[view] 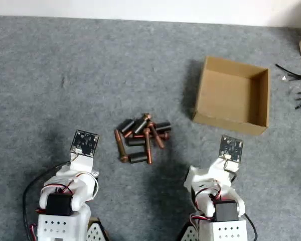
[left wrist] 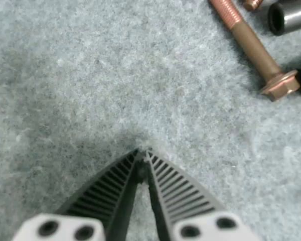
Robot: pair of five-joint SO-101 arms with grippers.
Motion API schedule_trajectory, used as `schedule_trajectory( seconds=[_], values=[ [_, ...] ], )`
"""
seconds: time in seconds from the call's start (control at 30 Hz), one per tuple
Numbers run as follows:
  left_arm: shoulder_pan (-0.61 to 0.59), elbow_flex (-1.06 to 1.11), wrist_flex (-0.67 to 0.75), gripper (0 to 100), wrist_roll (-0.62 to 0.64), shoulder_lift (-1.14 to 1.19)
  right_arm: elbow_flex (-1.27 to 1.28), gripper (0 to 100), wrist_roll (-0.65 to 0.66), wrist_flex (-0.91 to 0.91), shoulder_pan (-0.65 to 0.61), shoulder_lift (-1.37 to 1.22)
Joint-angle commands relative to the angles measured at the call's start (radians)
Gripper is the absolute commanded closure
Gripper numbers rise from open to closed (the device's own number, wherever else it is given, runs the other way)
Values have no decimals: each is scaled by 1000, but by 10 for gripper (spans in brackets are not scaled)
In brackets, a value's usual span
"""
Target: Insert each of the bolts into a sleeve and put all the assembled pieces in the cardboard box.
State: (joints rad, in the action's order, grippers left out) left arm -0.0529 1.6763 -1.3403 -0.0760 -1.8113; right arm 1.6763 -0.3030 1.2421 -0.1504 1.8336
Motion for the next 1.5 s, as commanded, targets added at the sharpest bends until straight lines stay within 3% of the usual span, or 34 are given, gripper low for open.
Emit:
schedule_trajectory(
  seconds=[0.0, 0.2, 0.37, 0.47, 0.63, 0.73, 0.97, 1.1, 1.27, 1.37, 1.47],
  values=[
    [19, 18, -3, 991, 2, -12, 157, 700, 11, 5, 4, 7],
    [22, 18, -3, 990, 2, -12, 157, 700, 6, -10, -53, 7],
    [79, 12, -3, 990, -2, -12, 157, 700, 6, -74, -173, 7],
    [-21, -53, 31, 990, 3, -13, 157, 700, 8, -122, -277, 7],
    [-183, -226, 313, 992, 0, -13, 157, 700, 8, -134, -470, 7],
    [-245, -285, 341, 989, -2, -13, 157, 700, 14, -134, -549, 7],
    [-84, -297, 344, 993, 5, -13, 157, 700, 9, -137, -555, 7],
    [-13, -297, 431, 993, -2, -12, 157, 700, 12, -136, -484, 7],
    [101, -248, 402, 993, -25, -10, 157, 700, 15, -226, -188, 7],
    [42, -203, 402, 993, -44, -10, 157, 700, 15, -328, -4, 7],
    [25, -148, 453, 993, -38, -10, 157, 700, 14, -395, 82, 7]
  ],
)
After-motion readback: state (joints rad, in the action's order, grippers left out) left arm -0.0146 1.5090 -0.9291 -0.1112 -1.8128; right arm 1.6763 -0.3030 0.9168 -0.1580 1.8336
